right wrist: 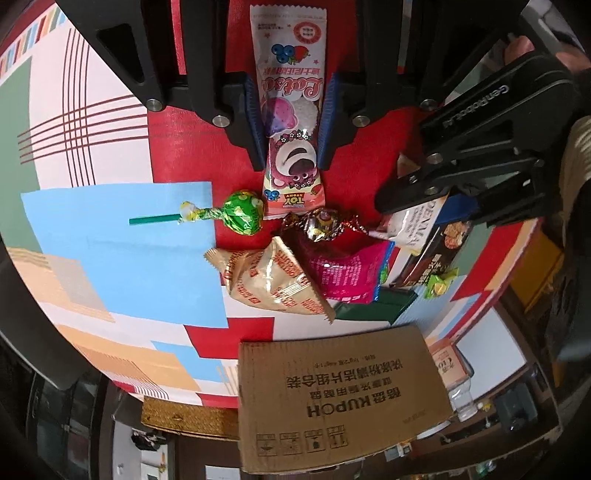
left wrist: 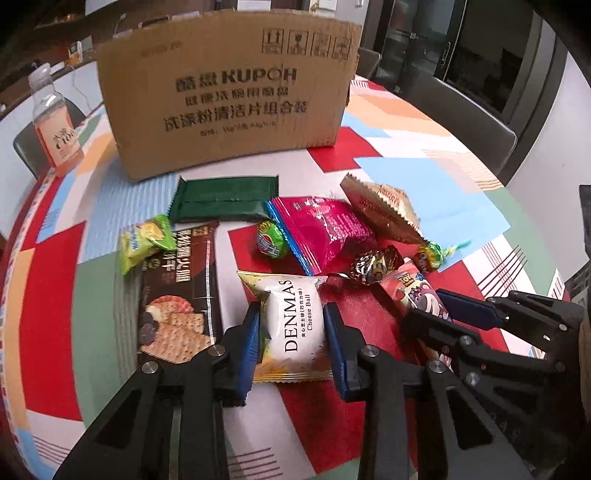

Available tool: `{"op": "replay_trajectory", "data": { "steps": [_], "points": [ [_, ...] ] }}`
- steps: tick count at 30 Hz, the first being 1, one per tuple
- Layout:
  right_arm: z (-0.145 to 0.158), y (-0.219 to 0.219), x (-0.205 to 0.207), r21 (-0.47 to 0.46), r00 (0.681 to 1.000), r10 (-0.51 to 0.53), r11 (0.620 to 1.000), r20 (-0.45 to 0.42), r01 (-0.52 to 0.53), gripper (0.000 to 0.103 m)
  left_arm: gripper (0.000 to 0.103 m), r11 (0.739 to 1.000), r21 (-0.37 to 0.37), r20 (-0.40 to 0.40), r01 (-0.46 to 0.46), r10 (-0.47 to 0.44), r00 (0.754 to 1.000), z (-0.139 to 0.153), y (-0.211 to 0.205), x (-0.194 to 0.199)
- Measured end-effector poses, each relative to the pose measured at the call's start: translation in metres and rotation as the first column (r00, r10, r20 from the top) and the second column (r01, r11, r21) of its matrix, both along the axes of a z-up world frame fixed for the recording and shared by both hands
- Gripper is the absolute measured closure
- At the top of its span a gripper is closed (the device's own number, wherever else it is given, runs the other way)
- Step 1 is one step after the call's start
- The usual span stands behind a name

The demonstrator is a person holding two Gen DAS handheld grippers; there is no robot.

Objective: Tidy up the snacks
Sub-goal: 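Carry both snacks over the cardboard box and open both grippers to drop them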

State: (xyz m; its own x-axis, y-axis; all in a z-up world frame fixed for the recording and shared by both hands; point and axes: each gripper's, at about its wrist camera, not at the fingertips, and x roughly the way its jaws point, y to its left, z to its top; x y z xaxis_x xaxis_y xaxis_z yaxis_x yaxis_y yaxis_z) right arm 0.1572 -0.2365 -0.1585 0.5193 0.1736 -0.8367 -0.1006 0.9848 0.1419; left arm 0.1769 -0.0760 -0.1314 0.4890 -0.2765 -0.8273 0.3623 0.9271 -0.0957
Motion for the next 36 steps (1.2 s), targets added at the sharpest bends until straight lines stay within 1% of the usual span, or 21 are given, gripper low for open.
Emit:
{"op": "replay_trajectory", "data": {
  "steps": [3,9,17,19,26,36],
  "points": [
    [0.005,-0.001,-0.004,0.008,1.000,-0.005,1.000,0.016,0.005,0.075,0.070,1.000,-0.009,0.021,-0.004,0.005,1.000,0.009,0.003,-0.006],
    [0.024,0.005,-0.016,0.015,0.997,0.023,1.000,0.077,-0.024,0.075,0.070,1.000,-0.023,0.072,-0.014,0.015,0.997,0.029,0.007,-0.021],
    [0.052,-0.001,-0.026,0.068,0.989,0.029,0.997,0.143,-0.039,0.075,0.070,0.999,-0.020,0.181,-0.029,0.032,0.983,0.067,0.012,-0.039],
    [0.061,-0.002,-0.026,0.071,0.985,0.033,0.996,0.172,-0.045,0.075,0.070,0.999,-0.020,0.207,-0.029,0.033,0.978,0.075,0.012,-0.040],
    [0.090,-0.003,-0.009,0.073,0.963,0.047,0.995,0.264,-0.069,0.075,0.071,0.998,-0.034,0.267,-0.044,0.051,0.962,0.100,0.019,-0.028],
    [0.146,0.001,0.041,0.056,0.913,0.062,0.994,0.403,-0.092,0.075,0.070,0.997,-0.057,0.379,-0.051,0.069,0.923,0.152,0.027,0.019]
  ]
}}
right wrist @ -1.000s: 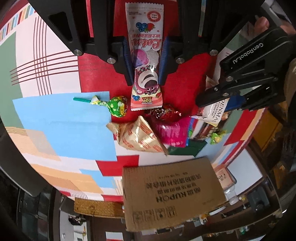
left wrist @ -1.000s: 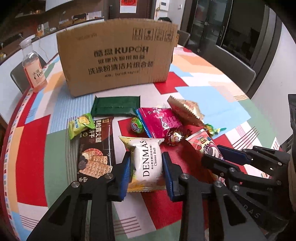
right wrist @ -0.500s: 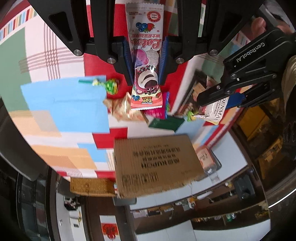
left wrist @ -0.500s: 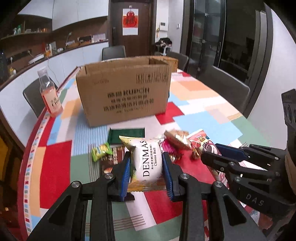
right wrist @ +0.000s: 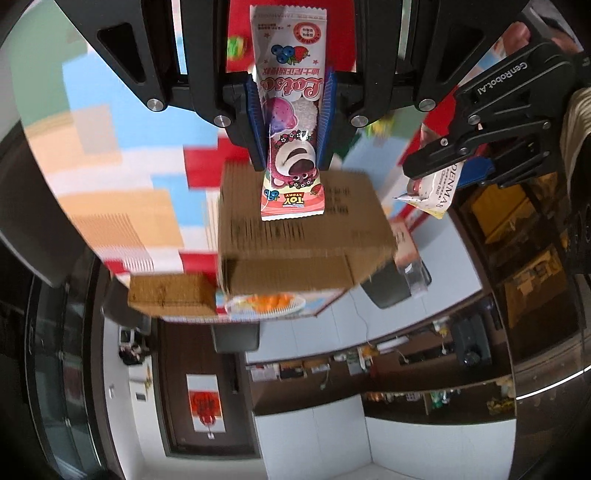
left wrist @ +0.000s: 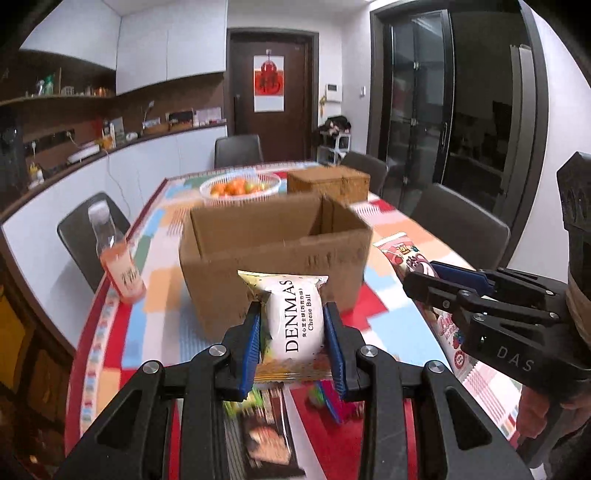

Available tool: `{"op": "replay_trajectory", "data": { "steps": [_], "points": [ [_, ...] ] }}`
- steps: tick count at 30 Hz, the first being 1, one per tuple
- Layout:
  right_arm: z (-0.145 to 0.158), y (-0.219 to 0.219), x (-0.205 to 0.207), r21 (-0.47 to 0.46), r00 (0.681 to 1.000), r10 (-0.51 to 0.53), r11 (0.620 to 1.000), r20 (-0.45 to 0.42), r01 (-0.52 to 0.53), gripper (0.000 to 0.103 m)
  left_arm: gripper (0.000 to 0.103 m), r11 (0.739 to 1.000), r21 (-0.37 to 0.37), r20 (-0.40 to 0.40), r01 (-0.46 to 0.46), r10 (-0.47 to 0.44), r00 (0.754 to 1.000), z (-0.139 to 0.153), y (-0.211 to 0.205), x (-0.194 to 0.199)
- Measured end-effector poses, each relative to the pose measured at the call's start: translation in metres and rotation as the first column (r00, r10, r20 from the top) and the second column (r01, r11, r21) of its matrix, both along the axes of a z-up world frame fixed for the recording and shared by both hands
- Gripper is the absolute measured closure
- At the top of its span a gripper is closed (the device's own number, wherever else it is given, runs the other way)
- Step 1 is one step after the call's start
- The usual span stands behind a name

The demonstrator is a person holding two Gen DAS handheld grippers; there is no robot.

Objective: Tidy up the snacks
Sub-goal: 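Carry both snacks over the cardboard box and open both grippers to drop them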

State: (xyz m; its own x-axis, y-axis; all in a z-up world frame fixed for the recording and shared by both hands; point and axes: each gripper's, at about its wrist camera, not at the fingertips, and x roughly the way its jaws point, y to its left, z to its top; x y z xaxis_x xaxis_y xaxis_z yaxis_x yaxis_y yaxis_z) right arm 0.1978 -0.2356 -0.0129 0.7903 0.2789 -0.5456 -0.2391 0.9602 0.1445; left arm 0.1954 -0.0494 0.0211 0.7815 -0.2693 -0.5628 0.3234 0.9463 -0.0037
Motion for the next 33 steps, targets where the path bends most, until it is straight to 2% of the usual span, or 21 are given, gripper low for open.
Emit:
{"op": "replay_trajectory", "data": {
  "steps": [7,13,21,31,32,33],
  "points": [
    [0.032,0.007,0.043,-0.015,0.997,0.038,0.999,0.062,-0.037,0.075,0.071,1.000,0.022,0.051,-0.018,0.017,0.999,0.031,0.003,0.040],
    [0.047,0.013,0.088,-0.053,0.997,0.061,0.997,0.053,-0.058,0.075,0.071,0.999,0.040,0.021,-0.020,0.020,1.000,0.039,0.004,0.090],
    [0.046,0.020,0.146,-0.060,0.998,0.067,0.996,-0.021,-0.068,0.075,0.071,0.997,0.060,-0.050,-0.038,0.041,0.998,0.032,0.003,0.155],
    [0.034,0.027,0.193,-0.034,0.995,0.056,0.998,-0.084,-0.059,0.075,0.070,0.997,0.044,-0.133,-0.070,0.075,0.988,0.013,0.007,0.198],
    [0.033,0.028,0.196,-0.036,0.995,0.054,0.998,-0.088,-0.057,0.075,0.068,0.996,0.044,-0.136,-0.075,0.080,0.987,0.012,0.008,0.200],
    [0.032,0.028,0.199,-0.040,0.994,0.054,0.998,-0.093,-0.058,0.075,0.060,0.996,0.045,-0.138,-0.083,0.088,0.986,0.011,0.009,0.202]
  ]
}}
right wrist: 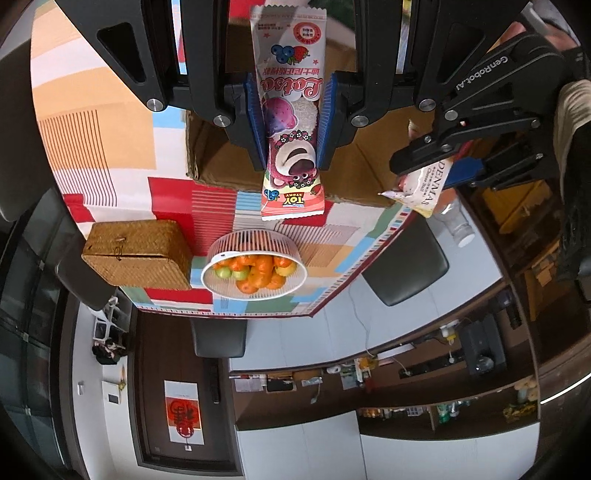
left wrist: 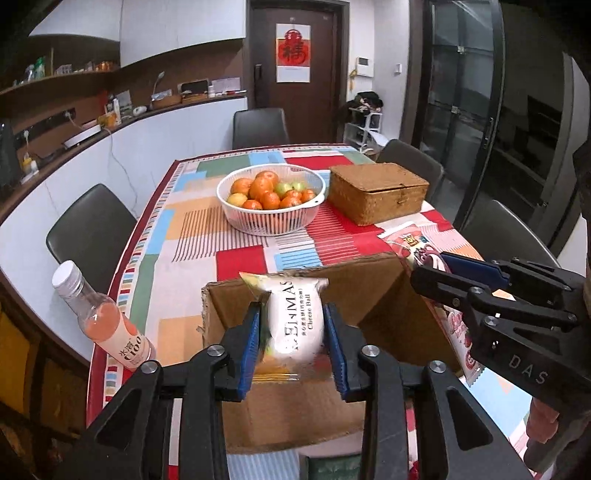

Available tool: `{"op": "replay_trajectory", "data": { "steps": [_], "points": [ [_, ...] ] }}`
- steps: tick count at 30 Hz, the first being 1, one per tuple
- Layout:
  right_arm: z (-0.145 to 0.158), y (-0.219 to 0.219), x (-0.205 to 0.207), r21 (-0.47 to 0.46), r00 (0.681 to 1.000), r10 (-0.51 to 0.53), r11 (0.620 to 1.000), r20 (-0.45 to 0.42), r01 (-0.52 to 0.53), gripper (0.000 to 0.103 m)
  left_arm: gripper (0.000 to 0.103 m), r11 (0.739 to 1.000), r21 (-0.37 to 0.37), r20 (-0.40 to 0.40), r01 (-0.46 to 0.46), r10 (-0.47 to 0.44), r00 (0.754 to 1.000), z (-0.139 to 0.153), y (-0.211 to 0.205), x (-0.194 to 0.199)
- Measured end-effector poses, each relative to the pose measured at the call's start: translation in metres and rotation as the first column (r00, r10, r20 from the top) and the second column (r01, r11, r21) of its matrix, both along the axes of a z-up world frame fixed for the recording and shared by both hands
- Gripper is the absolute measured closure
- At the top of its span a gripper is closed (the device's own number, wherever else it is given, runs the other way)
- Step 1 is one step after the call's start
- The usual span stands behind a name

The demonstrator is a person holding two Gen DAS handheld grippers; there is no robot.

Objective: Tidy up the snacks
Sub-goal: 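Carry both snacks over the cardboard box and open both grippers to drop them, then grasp the wrapped chocolate with the left gripper while the right grasps the green lollipop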

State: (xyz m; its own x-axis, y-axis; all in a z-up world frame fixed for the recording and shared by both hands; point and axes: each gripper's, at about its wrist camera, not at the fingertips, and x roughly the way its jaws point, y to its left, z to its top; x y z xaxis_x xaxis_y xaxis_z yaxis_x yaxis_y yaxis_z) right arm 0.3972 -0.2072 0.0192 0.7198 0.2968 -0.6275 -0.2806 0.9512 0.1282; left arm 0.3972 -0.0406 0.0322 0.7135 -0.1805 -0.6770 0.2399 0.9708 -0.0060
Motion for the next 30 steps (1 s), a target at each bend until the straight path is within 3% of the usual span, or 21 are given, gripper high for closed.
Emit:
{"op": "replay_trajectory", "data": {
  "steps": [1,5,9,19,30],
  "points": [
    [-0.001,0.001,0.002,-0.004,1.000,-0.002,1.000,-0.002,0.002,0.074,0.057,1.000,0.002,-0.004,-0.007,0.007,1.000,-0.001,0.001,0.001],
    [-0.002,0.005,-0.003,-0.060,0.999,-0.030,0.998,0.030,0.032,0.055,0.055,1.000,0.007,0.011,-0.028,0.027,1.000,0.000,0.008,-0.009],
    [0.002,0.009,-0.026,-0.101,0.997,-0.014,0.995,0.077,0.022,0.055,0.049,0.999,0.024,0.046,-0.031,0.030,0.999,0.003,0.013,-0.036],
    [0.011,0.015,-0.108,-0.092,0.989,0.033,0.996,0.146,-0.020,0.044,0.045,1.000,0.009,0.111,-0.022,0.021,0.994,0.009,0.024,-0.122],
    [-0.003,-0.006,-0.179,-0.058,0.989,0.020,0.998,0.147,-0.011,0.044,0.038,0.999,0.017,0.159,0.031,-0.033,0.987,-0.003,0.008,-0.205]
  ]
}}
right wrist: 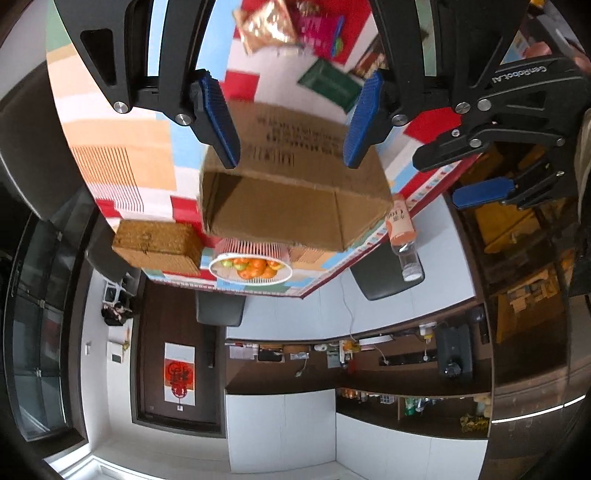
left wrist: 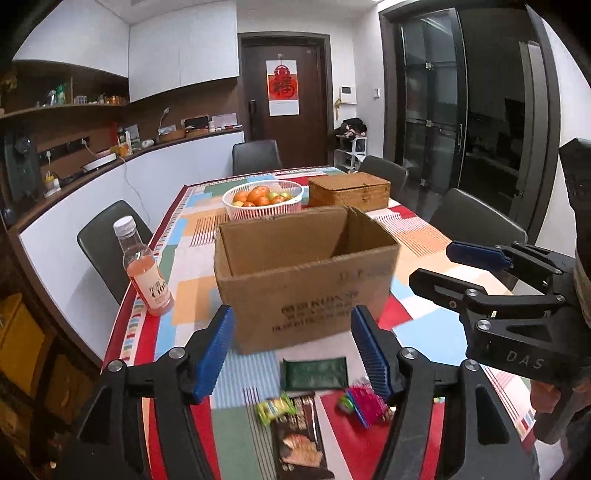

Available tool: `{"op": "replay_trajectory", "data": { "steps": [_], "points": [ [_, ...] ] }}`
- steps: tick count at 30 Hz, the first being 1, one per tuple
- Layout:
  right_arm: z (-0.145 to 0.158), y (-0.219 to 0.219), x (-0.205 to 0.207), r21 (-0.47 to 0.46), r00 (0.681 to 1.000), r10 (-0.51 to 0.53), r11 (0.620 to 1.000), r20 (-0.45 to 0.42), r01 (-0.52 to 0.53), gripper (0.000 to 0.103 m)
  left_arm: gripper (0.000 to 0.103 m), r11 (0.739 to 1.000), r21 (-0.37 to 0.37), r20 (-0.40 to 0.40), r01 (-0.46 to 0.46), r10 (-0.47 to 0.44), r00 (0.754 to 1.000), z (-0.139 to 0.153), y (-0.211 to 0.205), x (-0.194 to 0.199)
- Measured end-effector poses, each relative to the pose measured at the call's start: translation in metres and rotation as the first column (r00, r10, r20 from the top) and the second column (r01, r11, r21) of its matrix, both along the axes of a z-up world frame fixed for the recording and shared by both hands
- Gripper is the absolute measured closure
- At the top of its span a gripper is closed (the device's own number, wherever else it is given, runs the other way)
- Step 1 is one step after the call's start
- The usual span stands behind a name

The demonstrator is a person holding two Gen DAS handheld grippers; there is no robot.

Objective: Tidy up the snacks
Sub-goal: 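Grasp the wrapped chocolate with the left gripper while the right grasps the green lollipop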

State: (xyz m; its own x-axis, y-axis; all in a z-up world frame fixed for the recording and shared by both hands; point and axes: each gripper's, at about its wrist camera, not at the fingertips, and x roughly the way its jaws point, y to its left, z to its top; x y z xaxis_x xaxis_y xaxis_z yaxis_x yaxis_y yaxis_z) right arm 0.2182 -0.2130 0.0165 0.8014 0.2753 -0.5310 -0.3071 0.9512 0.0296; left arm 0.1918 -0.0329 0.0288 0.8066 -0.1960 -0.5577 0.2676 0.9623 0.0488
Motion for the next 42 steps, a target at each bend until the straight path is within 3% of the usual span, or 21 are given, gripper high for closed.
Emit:
{"op": "replay_trajectory", "data": {
  "steps": [9,19,25,35,42],
  "points": [
    [-0.030,-0.020,-0.041,-0.054,0.998,-0.016,0.998,-0.061,0.012,0.044,0.038,0.996,0.018,-0.019,0.091,-0.091,0.996,-0.030,-0.023,-0.040],
    [-0.079,-0.038,-0.064,-0.125,0.983,-0.015,0.992,-0.182,-0.008,0.044,0.039,0.973,0.075,-0.058,0.216,-0.212,0.975,-0.083,-0.055,-0.062],
    [-0.106,-0.042,-0.072,-0.175,0.974,0.010,0.983,-0.224,-0.050,0.044,0.046,0.952,0.126,-0.068,0.279,-0.272,0.960,-0.106,-0.071,-0.066],
    [-0.131,-0.043,-0.068,-0.214,0.972,0.053,0.971,-0.230,-0.103,0.044,0.070,0.907,0.185,-0.140,0.379,-0.358,0.923,-0.139,-0.092,-0.053],
    [-0.146,-0.045,-0.059,-0.209,0.963,0.071,0.970,-0.261,-0.128,0.049,0.074,0.888,0.195,-0.178,0.415,-0.384,0.906,-0.152,-0.100,-0.036]
  ]
}}
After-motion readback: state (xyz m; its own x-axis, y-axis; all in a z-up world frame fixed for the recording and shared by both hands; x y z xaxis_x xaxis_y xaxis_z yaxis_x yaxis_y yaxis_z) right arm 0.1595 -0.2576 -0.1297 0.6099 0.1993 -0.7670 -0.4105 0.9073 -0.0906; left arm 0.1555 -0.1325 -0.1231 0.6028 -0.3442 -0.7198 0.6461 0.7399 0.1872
